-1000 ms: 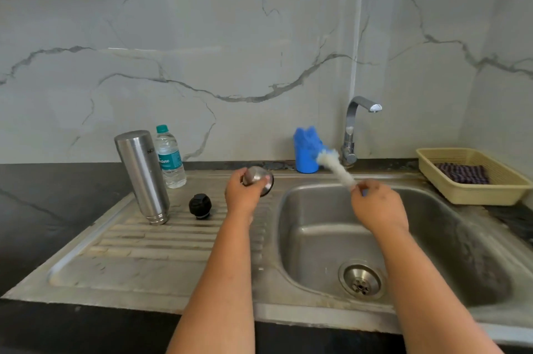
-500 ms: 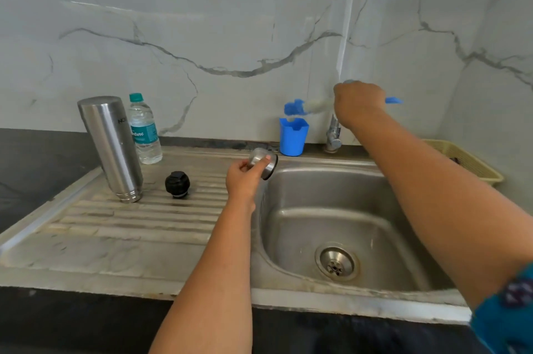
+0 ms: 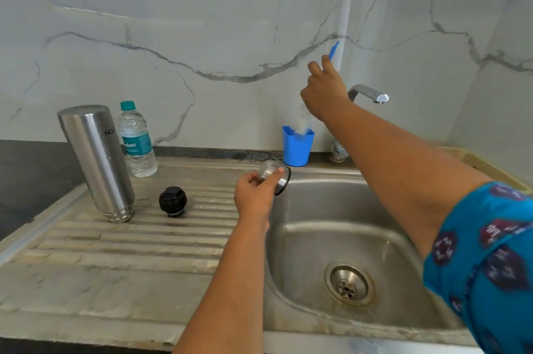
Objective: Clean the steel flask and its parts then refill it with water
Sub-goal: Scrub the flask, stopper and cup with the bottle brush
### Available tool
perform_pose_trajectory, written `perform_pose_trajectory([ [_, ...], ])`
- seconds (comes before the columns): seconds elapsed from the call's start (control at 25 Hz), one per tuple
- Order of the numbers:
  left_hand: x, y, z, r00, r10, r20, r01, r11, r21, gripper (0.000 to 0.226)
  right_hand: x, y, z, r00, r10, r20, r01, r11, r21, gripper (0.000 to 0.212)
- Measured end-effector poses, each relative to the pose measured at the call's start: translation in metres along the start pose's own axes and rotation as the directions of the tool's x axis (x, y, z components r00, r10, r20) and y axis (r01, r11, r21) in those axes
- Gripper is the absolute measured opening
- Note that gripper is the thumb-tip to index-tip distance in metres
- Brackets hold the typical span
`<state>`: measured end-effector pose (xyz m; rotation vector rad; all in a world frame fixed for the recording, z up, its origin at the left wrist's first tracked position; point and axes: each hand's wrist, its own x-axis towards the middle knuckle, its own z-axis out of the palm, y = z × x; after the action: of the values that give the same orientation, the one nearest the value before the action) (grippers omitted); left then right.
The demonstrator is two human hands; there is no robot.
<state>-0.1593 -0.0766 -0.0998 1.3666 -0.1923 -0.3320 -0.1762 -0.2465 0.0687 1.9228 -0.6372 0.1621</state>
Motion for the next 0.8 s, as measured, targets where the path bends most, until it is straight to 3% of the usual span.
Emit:
perform_pose_trajectory([
  [0.24, -0.002, -0.001, 0.002, 0.991, -0.137, -0.011, 0.136, 0.99, -0.033, 0.046, -0.02, 0.043, -0.012, 0.984, 0.044, -0.175, -0.036, 0.998, 0.053, 0.021],
  [0.36, -0.001, 0.0, 0.001, 0.983, -0.183, 0.002, 0.182, 0.978, -0.104, 0.04, -0.049, 0.075, -0.024, 0.979, 0.171, -0.108, -0.153, 0.976, 0.154, 0.023],
  [0.48, -0.011, 0.008, 0.003, 0.971, -0.228, 0.074, 0.238, 0.952, -0.193, 0.042, -0.1, 0.09, -0.023, 0.935, 0.35, 0.054, -0.351, 0.892, 0.284, 0.018],
  [0.56, -0.017, 0.014, 0.003, 0.953, -0.267, 0.144, 0.297, 0.92, -0.257, 0.034, -0.148, 0.082, -0.011, 0.881, 0.431, 0.194, -0.472, 0.783, 0.405, 0.019],
  [0.68, -0.025, 0.022, -0.001, 0.936, -0.283, 0.21, 0.345, 0.859, -0.378, 0.029, -0.222, 0.04, 0.017, 0.806, 0.431, 0.407, -0.59, 0.52, 0.617, 0.023],
  [0.8, -0.042, 0.021, -0.007, 0.924, -0.271, 0.269, 0.366, 0.829, -0.424, 0.02, -0.263, -0.012, 0.041, 0.787, 0.167, 0.593, -0.615, 0.277, 0.738, 0.022],
])
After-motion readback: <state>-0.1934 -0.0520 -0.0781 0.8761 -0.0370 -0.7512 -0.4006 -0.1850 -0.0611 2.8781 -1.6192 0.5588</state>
